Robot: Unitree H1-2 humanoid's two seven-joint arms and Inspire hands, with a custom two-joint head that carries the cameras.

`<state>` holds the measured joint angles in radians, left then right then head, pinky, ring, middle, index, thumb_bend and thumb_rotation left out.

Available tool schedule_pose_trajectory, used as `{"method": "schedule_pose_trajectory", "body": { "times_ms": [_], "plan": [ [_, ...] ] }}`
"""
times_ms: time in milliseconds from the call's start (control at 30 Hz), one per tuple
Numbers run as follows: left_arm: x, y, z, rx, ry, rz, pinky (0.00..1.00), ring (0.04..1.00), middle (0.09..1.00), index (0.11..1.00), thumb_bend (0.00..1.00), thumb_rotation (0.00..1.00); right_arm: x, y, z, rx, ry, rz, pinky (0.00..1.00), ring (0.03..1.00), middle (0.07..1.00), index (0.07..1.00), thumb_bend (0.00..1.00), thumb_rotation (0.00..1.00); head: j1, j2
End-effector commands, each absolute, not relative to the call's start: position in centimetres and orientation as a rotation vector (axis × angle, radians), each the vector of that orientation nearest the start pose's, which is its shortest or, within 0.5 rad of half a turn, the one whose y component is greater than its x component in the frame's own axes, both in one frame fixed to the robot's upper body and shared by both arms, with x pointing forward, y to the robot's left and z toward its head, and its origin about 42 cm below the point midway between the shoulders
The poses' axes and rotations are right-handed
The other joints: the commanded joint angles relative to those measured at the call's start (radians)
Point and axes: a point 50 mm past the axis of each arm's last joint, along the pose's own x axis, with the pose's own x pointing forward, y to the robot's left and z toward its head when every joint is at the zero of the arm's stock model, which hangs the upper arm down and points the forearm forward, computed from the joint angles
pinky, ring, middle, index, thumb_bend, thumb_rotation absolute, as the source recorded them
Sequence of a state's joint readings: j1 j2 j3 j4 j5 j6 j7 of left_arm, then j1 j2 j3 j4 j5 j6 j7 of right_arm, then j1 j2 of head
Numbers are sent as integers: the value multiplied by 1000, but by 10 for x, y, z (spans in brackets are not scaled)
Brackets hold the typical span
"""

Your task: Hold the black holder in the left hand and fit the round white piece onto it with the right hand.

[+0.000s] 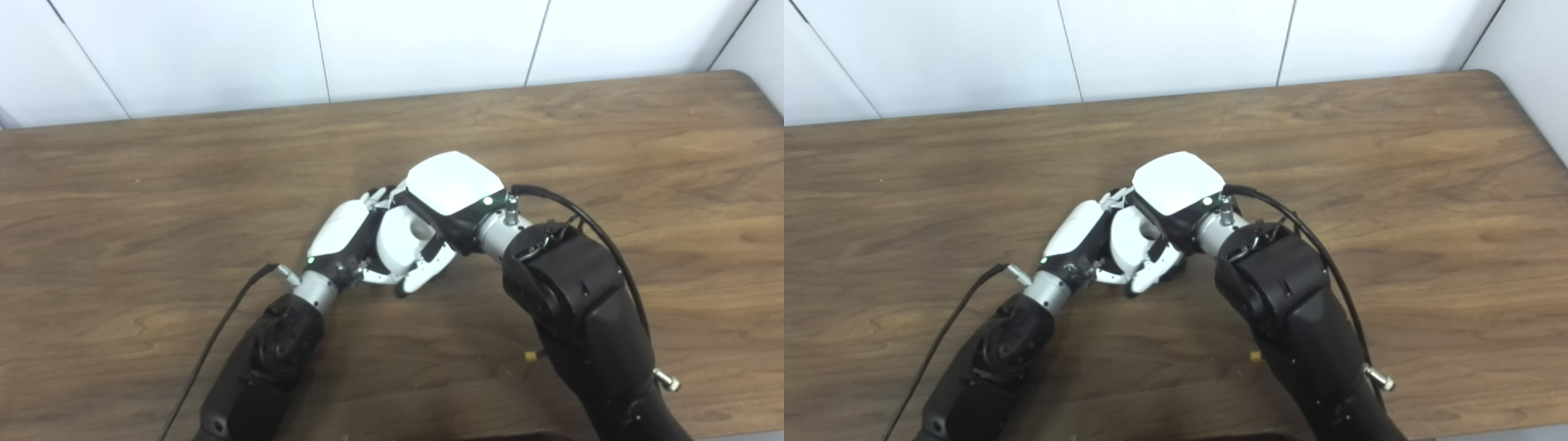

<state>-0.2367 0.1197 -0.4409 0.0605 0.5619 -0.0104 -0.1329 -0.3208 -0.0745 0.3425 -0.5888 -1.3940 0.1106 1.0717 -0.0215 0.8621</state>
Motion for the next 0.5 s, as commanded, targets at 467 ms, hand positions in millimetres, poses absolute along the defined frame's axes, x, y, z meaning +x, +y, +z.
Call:
{"method": "schedule_pose_trajectory", "body": {
  "times_ms": [467],
  "plan": [
    [319, 106, 120, 784, -222, -616, 1000, 969, 816, 484, 524, 54, 287, -122, 294, -1553, -217, 494, 750, 886, 853, 753, 1000, 769, -4, -3]
  ]
}}
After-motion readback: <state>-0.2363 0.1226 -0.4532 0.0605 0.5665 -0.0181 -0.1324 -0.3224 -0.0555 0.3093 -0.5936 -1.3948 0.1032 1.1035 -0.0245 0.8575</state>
